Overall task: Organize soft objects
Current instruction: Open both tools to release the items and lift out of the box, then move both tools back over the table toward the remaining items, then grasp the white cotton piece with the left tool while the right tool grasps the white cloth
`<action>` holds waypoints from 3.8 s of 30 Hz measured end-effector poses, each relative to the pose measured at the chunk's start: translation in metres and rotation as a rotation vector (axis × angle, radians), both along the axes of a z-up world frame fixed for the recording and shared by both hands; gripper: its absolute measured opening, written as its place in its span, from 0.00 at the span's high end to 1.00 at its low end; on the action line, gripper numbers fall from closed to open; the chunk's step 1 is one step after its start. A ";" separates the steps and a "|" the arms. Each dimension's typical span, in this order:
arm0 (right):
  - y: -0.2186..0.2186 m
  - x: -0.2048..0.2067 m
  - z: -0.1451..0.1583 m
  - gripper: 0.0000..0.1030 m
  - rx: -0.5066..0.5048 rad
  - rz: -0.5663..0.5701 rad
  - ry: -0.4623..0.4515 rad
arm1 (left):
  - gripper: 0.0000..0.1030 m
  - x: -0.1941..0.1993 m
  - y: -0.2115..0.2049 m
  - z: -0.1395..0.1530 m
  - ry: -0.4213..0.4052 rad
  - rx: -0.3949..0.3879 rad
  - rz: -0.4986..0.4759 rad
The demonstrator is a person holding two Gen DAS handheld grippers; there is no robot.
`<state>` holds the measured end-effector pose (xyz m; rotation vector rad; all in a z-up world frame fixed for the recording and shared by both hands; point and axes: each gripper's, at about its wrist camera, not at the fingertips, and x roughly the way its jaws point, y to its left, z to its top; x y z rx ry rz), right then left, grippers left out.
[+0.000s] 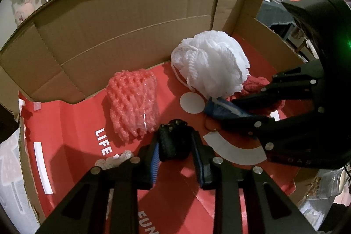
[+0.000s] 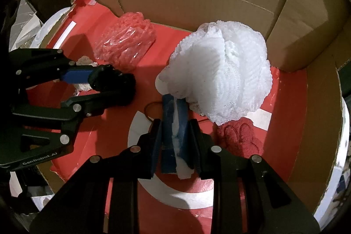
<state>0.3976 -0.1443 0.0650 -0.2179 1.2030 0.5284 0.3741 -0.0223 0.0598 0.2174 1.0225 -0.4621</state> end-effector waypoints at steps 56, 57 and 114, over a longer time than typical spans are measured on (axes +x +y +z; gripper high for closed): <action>-0.069 -0.293 0.168 0.13 0.166 -0.162 -0.605 | 0.00 -0.292 0.052 0.128 -0.568 -0.280 0.186; -0.070 -0.301 0.165 0.13 0.169 -0.163 -0.615 | 0.00 -0.300 0.051 0.124 -0.580 -0.274 0.192; -0.057 -0.320 -0.015 0.80 0.245 -0.213 -0.383 | 0.82 -0.305 0.076 -0.024 -0.233 -0.204 0.299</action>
